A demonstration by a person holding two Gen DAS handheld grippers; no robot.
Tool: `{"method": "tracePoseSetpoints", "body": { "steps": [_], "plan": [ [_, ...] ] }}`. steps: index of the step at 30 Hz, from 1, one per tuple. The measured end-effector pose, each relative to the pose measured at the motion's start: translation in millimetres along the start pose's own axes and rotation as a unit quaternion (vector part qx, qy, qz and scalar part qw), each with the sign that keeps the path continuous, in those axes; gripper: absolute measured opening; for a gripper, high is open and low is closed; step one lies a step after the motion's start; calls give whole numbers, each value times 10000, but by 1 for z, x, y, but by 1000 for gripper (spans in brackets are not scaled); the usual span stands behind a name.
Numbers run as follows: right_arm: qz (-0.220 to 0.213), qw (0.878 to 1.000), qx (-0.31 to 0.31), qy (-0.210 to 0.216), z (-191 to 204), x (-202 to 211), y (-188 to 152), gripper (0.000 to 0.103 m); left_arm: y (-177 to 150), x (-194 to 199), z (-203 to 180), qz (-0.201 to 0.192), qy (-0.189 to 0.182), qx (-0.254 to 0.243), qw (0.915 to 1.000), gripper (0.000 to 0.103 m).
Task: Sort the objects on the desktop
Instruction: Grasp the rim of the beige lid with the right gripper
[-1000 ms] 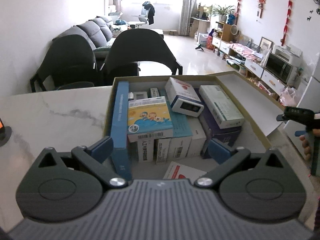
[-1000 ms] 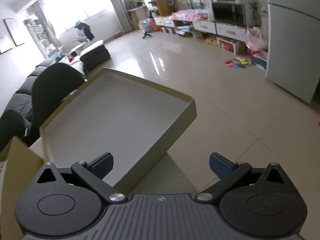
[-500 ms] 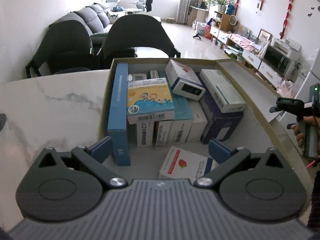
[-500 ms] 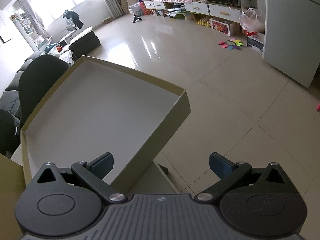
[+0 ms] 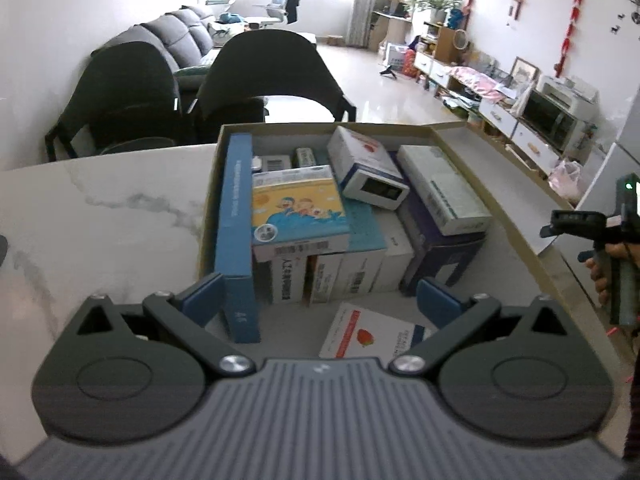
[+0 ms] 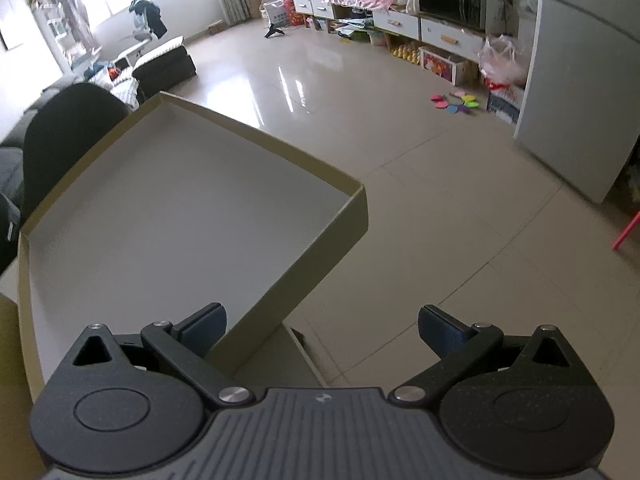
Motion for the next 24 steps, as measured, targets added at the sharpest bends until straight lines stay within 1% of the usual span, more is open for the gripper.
{"method": "tracePoseSetpoints", "body": {
  "steps": [3,7,16,24],
  "plan": [
    [54,9998,118,-122,-4,4,-5,102,-1,4,-2,-32,-72,2,10000,103],
    [116,9996,115,-210,-17,14,-18,102,-4,10,0,-51,-131,66,9999,103],
    [172,9995,-206,-145,-53,45,-63,102,-16,33,0,-99,-66,-14,9999,103],
    [168,9990,-395,-120,-79,81,-103,102,-37,53,-11,-92,-247,83,9996,103]
  ]
}}
Point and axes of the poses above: each gripper's, at about its wrist camera, not at the fingertips, and x roughly against the way its jaws point, z to its left, y to its top, the point moved 8 cm from there along -x, roughly the way its jaws point, and after that the axes turned 2 degrees about -y, right-handed, at the moved point
